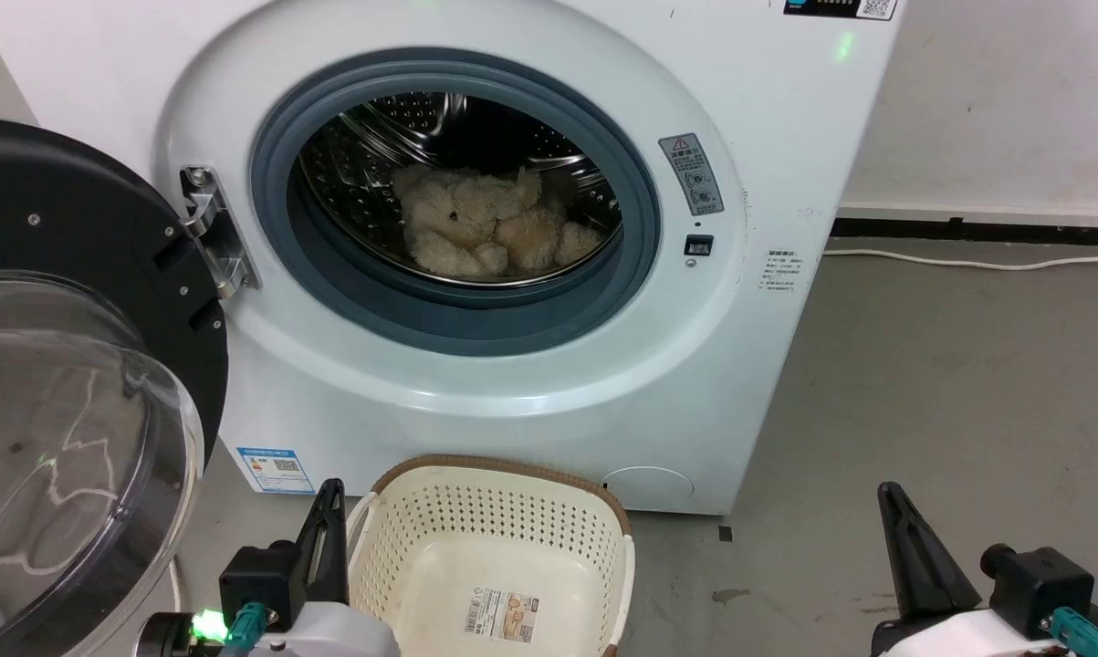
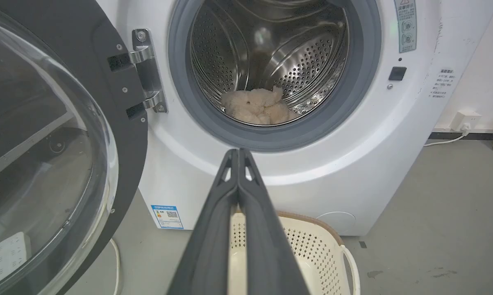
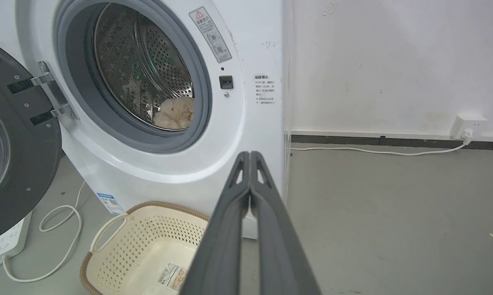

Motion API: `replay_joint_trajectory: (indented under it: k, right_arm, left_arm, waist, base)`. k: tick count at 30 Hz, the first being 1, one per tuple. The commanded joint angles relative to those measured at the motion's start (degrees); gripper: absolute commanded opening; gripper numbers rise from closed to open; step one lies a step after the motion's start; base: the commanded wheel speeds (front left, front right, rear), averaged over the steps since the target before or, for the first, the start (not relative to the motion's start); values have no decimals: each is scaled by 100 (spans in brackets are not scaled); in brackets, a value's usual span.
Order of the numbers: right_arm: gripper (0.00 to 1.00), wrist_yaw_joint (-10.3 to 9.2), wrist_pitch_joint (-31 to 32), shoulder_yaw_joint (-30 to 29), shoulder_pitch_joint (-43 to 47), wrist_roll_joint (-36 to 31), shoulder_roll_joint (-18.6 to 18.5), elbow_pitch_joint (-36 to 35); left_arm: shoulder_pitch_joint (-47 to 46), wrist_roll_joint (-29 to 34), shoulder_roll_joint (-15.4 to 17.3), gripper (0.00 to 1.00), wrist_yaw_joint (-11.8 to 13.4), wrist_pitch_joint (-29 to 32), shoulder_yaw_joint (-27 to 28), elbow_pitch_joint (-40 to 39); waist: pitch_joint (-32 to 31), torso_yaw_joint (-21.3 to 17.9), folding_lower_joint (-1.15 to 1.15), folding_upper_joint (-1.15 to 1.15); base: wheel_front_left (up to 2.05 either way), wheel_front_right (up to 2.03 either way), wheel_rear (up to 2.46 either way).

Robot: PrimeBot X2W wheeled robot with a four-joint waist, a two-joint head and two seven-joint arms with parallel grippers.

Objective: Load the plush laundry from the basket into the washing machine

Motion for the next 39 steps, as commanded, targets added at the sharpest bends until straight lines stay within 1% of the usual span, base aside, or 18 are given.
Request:
replay_joint_trajectory:
  k: [1, 39]
  right_arm:
    - [0, 2, 21, 6, -102, -65, -3, -39]
    - [0, 4, 468, 16, -299, -580, -5, -154]
  left_arm:
    - [-67, 38, -25, 0, -32, 31, 37, -54]
    - [-113, 240, -69, 0, -272, 476, 287, -337]
  waist:
    - [2, 1, 0, 0]
    - [67, 13, 0, 0]
  base:
    - [0, 0, 0]
    - [0, 0, 0]
